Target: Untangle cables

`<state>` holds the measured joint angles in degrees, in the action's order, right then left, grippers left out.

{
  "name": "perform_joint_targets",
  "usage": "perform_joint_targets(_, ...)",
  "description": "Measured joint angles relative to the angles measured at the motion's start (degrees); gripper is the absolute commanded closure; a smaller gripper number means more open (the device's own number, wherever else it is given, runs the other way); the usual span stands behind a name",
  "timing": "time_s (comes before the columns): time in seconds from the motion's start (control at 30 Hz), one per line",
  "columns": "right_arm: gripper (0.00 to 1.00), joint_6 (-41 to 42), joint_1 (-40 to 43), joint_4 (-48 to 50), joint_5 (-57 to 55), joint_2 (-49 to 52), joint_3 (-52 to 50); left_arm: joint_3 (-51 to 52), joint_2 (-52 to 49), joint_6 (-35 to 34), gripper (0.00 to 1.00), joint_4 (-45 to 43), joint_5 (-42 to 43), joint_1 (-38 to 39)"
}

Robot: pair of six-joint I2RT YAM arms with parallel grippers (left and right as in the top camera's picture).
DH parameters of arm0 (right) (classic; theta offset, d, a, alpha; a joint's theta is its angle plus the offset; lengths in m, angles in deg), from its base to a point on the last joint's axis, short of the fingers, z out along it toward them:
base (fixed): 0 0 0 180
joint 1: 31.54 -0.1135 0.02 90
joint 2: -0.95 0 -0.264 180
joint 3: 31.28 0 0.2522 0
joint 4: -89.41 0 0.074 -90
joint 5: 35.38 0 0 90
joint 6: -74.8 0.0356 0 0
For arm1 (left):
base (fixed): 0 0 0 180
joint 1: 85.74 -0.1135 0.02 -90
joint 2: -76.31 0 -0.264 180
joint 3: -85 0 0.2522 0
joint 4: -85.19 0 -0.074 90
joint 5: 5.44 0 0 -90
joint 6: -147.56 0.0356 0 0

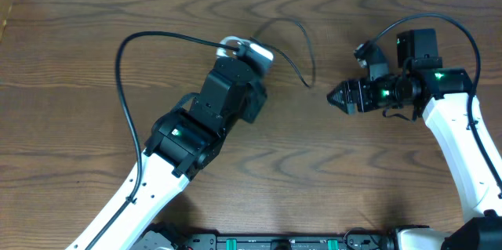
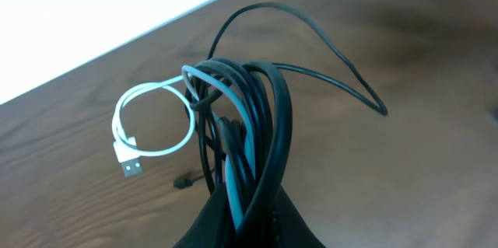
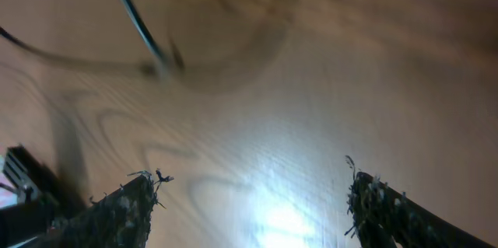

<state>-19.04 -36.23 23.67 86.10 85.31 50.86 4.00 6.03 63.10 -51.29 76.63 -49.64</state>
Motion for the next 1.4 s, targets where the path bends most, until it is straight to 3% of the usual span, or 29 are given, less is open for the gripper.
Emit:
perform_joint_targets(0.3, 0.22, -5.7, 0.0, 9.2, 7.6, 0.0, -0.2, 0.0, 0.0, 10.0, 0.92, 1.6, 23.2, 0.0)
perform_joint_targets(0.63, 0.22, -16.2, 0.0, 9.8, 16.9, 0.0, -0.2, 0.0, 0.5, 11.1, 0.92, 1.6, 36.8, -0.4)
perform_joint_targets(1.1, 0.23, -22.9, 0.0, 9.4, 27.4, 0.0, -0.2, 0.0, 5.2, 11.3, 0.92, 3.5, 48.6, -6.3)
perform_joint_targets(1.23, 0.40, -26.4, 0.0, 9.1, 31.7, 0.0, -0.2, 0.0, 5.2, 11.4, 0.92, 3.4, 51.3, -6.3)
perform_joint_targets(1.4, 0.76, -28.4, -0.3, 8.1, 34.4, 0.0, -0.2, 0.0, 5.2, 11.4, 0.92, 2.6, 53.3, -6.4)
